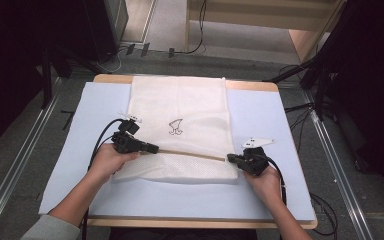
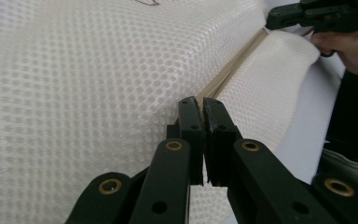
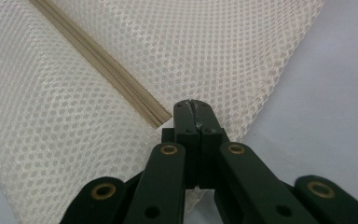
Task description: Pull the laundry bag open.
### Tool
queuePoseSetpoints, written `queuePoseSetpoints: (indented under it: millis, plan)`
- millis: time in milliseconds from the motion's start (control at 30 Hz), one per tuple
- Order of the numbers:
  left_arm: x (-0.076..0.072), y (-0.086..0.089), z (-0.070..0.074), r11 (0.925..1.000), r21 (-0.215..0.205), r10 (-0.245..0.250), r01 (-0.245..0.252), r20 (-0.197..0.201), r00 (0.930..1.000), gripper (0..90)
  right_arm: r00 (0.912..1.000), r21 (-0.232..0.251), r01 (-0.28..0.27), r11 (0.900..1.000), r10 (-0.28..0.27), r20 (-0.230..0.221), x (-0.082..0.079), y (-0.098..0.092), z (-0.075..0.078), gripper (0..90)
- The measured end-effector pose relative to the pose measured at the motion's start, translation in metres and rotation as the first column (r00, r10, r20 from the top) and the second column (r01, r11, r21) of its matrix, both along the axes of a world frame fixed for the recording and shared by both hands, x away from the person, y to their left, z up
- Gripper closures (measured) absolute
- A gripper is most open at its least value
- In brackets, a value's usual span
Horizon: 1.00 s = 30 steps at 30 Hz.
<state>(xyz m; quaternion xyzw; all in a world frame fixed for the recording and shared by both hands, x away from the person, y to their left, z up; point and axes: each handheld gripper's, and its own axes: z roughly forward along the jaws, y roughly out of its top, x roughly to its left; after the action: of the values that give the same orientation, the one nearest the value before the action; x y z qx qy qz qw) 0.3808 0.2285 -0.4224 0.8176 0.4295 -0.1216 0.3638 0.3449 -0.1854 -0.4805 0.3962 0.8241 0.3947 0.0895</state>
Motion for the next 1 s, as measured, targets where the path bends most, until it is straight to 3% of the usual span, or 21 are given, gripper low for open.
queuePoseSetpoints:
  millis: [667,1000]
  plan:
    - [-0.005,0.028,0.000,0.9994,-0.001,0.034,-0.034,-0.013,0.9993,88.8,1.0000,0.000,0.000,1.000,0.000,0.000,0.000,0.000,0.000,90.0]
    - [-0.009,0.053,0.002,0.9973,-0.015,0.072,-0.073,-0.013,0.9973,88.7,1.0000,0.000,0.001,1.000,-0.001,0.000,0.000,0.000,0.000,90.0]
